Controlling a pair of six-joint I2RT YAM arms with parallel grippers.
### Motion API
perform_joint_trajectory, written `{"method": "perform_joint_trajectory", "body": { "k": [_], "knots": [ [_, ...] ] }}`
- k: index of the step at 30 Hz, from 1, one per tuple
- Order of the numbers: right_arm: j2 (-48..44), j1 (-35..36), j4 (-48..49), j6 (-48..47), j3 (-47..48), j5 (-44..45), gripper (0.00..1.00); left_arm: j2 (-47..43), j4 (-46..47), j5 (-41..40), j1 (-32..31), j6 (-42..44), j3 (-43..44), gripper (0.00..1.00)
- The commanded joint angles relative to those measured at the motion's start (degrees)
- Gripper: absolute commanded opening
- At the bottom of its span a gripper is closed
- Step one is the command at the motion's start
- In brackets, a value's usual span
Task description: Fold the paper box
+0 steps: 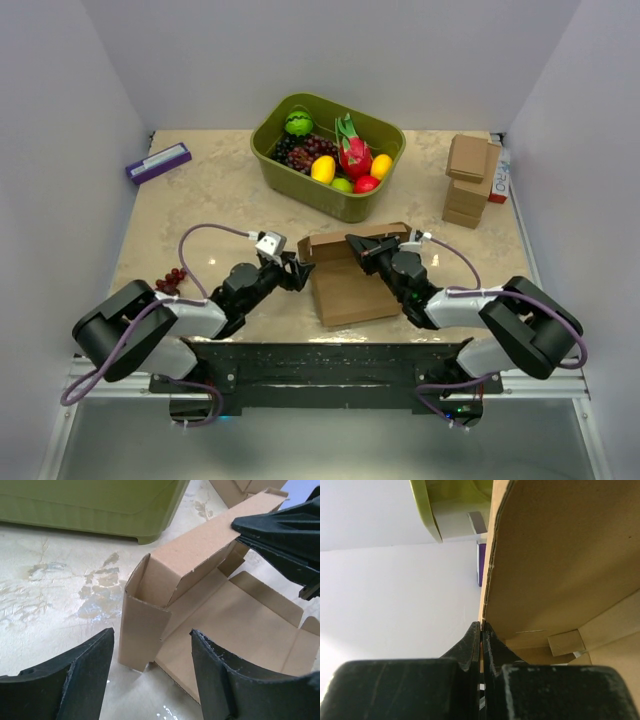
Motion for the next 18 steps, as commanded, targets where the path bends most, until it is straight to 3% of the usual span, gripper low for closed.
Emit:
{"method": "perform_joint_trajectory", "body": {
  "k": [1,12,18],
  "knots": [
    [-1.1,0.5,-4.2,-1.9,-1.1,0.3,0.0,-4.8,-5.6,-1.0,0.2,-4.1,-1.6,0.67],
    [-2.3,0.4,-5.2,-2.1,-1.5,0.5,0.0,-18.5,-10.1,-2.2,2.8,-4.4,-9.6,0.7],
    [-3.5,0.4,-6.1,-2.5,-1.5,0.9,0.0,-16.7,-11.2,-0.1,6.9,-3.3,-7.3,0.69]
  ]
}}
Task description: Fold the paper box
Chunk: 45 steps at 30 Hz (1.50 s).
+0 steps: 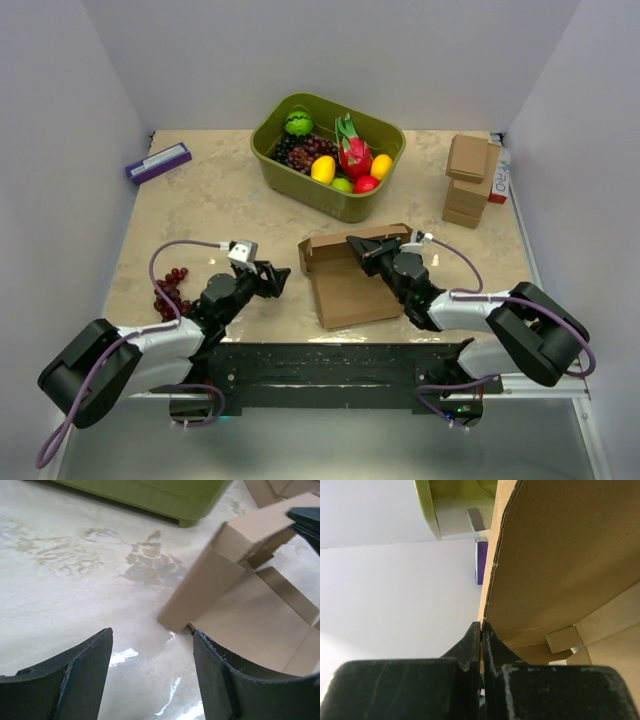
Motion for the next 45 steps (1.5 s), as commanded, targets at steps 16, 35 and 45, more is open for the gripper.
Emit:
{"method": "perform_joint_trajectory", "body": {
  "k": [16,35,45],
  "knots": [
    [-0.2,0.4,-3.1,-2.4,-0.9,0.8,0.0,22.3,9.5,15.1,1.5,14.9,15.2,0.51],
    [1.3,0.3,-2.7,-2.6,0.0,0.2,0.0,30.3,14.9,14.7,0.7,12.8,19.5,0.37],
    [0.4,0.4,-6.3,-0.9,1.2,1.4,0.0,31.1,16.2,11.6,-2.6,12.8,18.3,0.42]
  ]
}}
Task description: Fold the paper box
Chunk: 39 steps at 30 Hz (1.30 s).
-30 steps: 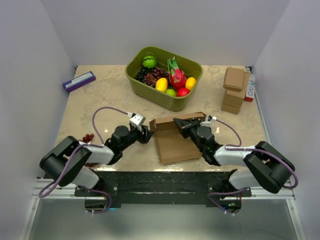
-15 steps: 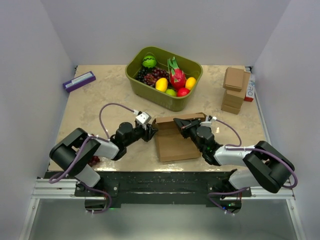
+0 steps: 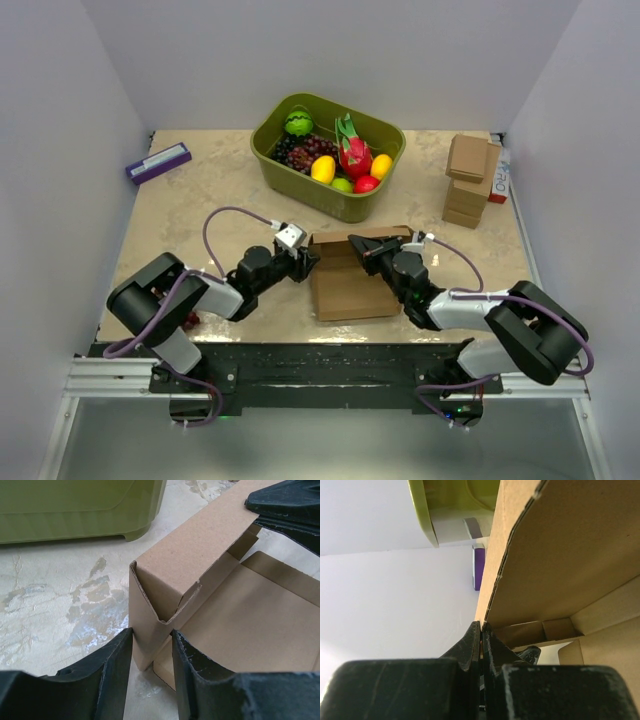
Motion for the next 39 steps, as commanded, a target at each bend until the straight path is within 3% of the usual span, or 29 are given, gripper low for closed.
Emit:
{"method": "perform_joint_trajectory", "body": {
  "k": [1,9,19,24,28,34,39],
  "knots": [
    [-0.2,0.6,-6.0,-0.8,1.2,0.3,0.0,0.5,4.8,-0.8,-0.9,-0.2,0.5,0.42],
    [-0.6,0.6,-6.7,-0.6,0.6,0.6,0.0,2.4,4.2,-2.0,-1.2,-1.9,2.7,0.4],
    [-0.7,0.8,-6.9,0.0,0.5,0.7,0.0,4.7,3.7,-10.5,-3.8,-5.5,4.4,0.41],
    [-0.7,0.9,-6.9,0.4,0.5,0.9,0.0,6.0,3.6,-13.9,-4.3,-6.8,5.4,0.34],
    [-1.0,1.1,-7.6,0.6,0.5,1.2,0.0,6.8,1.7,-21.1,-6.0,-7.4,7.0,0.26],
    [-1.7,1.0,-9.3,0.8,0.3,1.9,0.0,7.5,-1.5,-28.6,-6.8,-9.6,7.4,0.23],
    [-2.1,1.0,-9.7,0.9,0.3,2.1,0.0,8.3,-3.6,-33.2,-8.0,-8.1,8.4,0.11]
  ]
}}
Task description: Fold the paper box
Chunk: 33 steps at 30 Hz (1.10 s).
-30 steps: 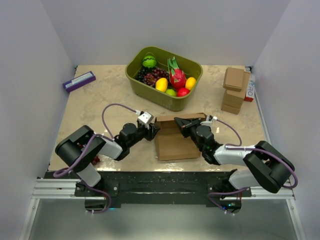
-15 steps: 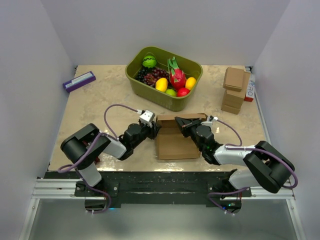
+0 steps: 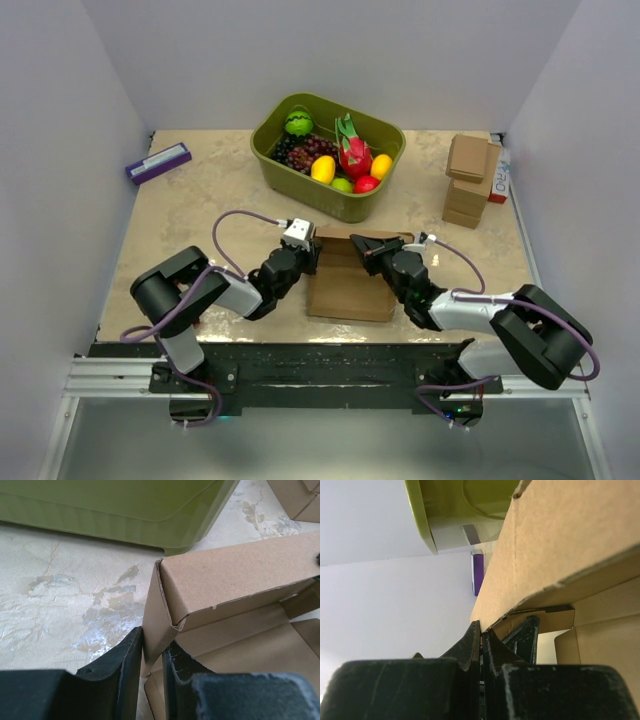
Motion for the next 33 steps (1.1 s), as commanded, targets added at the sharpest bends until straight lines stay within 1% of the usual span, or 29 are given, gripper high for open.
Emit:
{"method": "perform_joint_trajectory", "body": {
  "k": [1,2,3,5,9,18,22,24,27,28,29,30,31,32,33],
  "knots": [
    [-0.4,0.8,-6.2,-0.7,-0.2,0.2,0.0,1.7,-3.4,-9.0,-0.8,0.2,2.1,0.1],
    [-0.5,0.8,-6.5,-0.8,-0.1,0.2,0.0,1.8,-4.4,-10.0,-1.0,0.8,2.3,0.06],
    [-0.9,0.8,-6.8,-0.7,-0.1,0.6,0.0,1.8,-4.8,-12.2,-1.2,1.0,2.4,0.04],
    [-1.4,0.8,-7.8,-0.7,0.0,0.9,0.0,1.9,-5.9,-14.0,-1.4,1.7,2.8,0.0],
    [-2.7,0.8,-9.3,-0.7,0.0,1.6,0.0,2.9,-7.4,-18.2,-1.8,3.5,3.6,0.0],
    [-4.4,0.8,-11.6,-0.6,-0.1,2.4,0.0,4.6,-11.4,-24.9,-2.6,6.7,5.4,0.0],
    [-5.8,0.8,-13.1,-2.0,0.0,3.1,0.0,4.3,-11.9,-24.2,-2.7,7.7,5.3,0.0],
    [-7.2,0.8,-13.8,-3.4,0.6,3.1,0.0,3.4,-12.3,-21.5,-2.7,7.8,5.1,0.0],
    [-11.4,0.9,-16.6,-7.5,1.4,2.4,0.18,1.8,-17.2,-16.9,-2.5,7.5,6.4,0.0],
    [-12.8,0.8,-20.0,-10.2,2.0,2.3,0.28,1.2,-21.0,-15.8,-2.4,6.8,6.7,0.0],
    [-14.5,0.9,-21.8,-11.8,2.9,2.0,0.44,0.5,-22.3,-14.8,-2.3,6.7,6.8,0.0],
    [-17.8,0.8,-23.8,-13.8,3.6,1.7,0.53,-0.9,-23.6,-12.0,-1.8,6.6,6.8,0.0],
    [-19.8,0.8,-28.4,-18.2,4.3,1.7,0.59,-1.6,-27.3,-10.5,-1.2,5.5,7.0,0.0],
    [-21.7,0.8,-31.3,-20.4,5.8,2.1,0.7,-2.2,-28.7,-9.0,-0.5,5.1,7.1,0.0],
    [-25.6,0.9,-34.3,-22.6,6.6,3.7,0.75,-3.4,-29.9,-5.5,1.1,4.8,6.9,0.0]
  ]
}}
